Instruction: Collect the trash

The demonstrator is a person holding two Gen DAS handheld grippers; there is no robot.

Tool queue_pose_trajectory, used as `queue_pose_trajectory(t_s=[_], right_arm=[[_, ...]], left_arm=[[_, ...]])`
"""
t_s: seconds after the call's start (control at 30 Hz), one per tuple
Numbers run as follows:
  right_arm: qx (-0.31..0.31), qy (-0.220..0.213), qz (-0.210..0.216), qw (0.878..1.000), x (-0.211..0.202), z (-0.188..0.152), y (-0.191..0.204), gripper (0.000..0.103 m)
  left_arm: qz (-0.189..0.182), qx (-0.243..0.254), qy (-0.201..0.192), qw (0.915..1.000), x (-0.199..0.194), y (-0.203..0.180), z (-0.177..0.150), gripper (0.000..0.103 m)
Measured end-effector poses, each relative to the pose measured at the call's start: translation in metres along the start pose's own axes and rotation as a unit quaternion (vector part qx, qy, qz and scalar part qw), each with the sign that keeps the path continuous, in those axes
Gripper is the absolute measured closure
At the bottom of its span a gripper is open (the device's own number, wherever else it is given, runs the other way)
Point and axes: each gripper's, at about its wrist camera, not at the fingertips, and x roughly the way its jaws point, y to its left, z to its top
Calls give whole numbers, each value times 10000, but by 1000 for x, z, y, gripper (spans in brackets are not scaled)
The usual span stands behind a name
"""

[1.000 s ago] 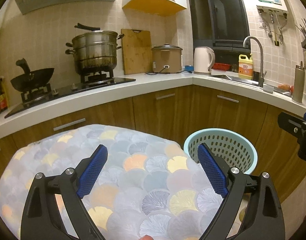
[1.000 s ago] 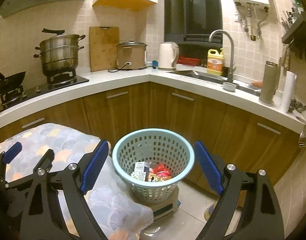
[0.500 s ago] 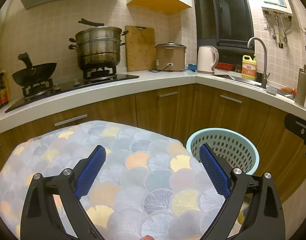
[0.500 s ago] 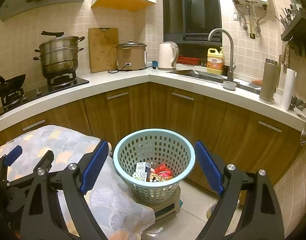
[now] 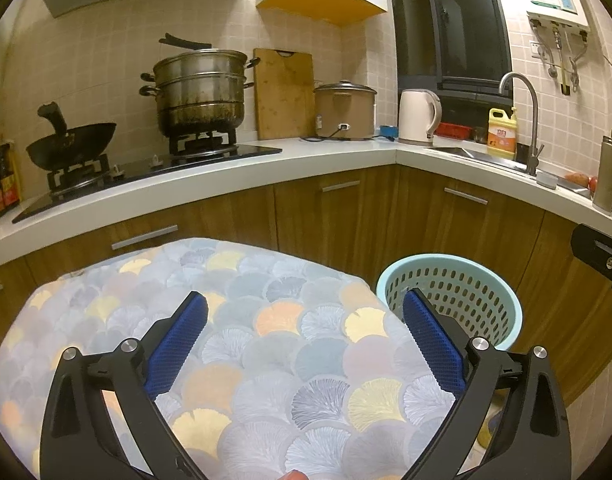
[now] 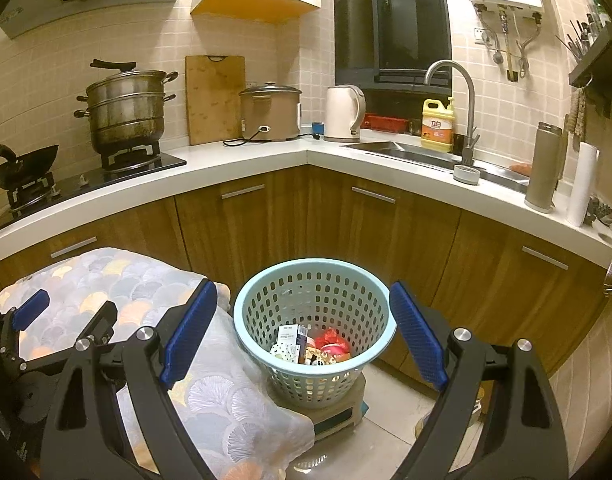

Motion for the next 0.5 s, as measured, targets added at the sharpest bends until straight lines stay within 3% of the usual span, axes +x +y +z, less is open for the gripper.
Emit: queue_pose_trajectory(t_s=[0.5], right_arm=[[-7,-77,66,9999,-4,2,2,19]], left_arm=[[38,-44,14,10000,2,4,0,8]])
